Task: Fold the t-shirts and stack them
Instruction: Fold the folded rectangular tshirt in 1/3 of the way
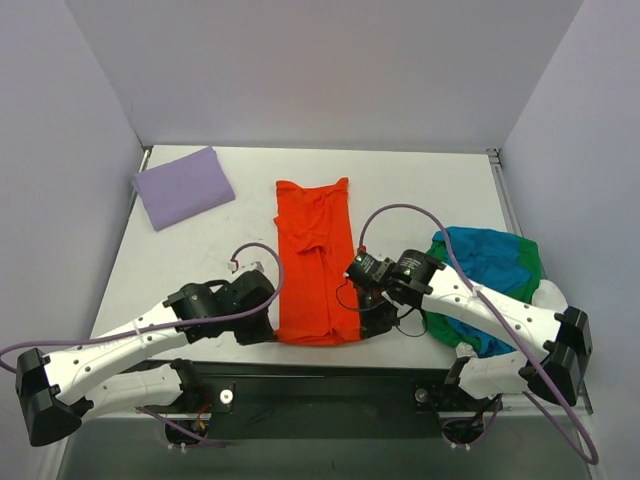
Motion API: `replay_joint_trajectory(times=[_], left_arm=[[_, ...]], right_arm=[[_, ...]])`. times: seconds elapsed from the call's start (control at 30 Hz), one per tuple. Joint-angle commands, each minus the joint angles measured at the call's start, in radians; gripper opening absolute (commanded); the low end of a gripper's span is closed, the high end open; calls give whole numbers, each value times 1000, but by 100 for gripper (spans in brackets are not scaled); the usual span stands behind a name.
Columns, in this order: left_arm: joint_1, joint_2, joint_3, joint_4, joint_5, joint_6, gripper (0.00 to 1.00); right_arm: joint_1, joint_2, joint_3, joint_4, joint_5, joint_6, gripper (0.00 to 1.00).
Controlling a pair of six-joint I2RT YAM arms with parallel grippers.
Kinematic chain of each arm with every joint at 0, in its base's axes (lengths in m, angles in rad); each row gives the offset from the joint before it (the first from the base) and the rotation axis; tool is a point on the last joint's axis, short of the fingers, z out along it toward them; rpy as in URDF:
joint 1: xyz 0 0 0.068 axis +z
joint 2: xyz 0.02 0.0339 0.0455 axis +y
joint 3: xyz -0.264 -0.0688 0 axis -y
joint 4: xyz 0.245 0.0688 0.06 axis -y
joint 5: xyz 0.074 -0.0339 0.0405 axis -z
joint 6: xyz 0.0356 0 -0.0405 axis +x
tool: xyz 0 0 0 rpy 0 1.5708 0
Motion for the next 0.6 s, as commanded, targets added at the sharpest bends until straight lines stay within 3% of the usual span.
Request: replay_joint_trajectory(times=[0.0,0.23,0.57], left_arm=[[57,8,48,49,-21,56,0],[235,97,60,177,71,182,0],[394,284,145,286,165,330,0]], right_arm=[[-32,48,74,-68,98,-25,0],[-109,157,178,-62,119,-114,0],[-227,339,315,-33,119,-255,0]])
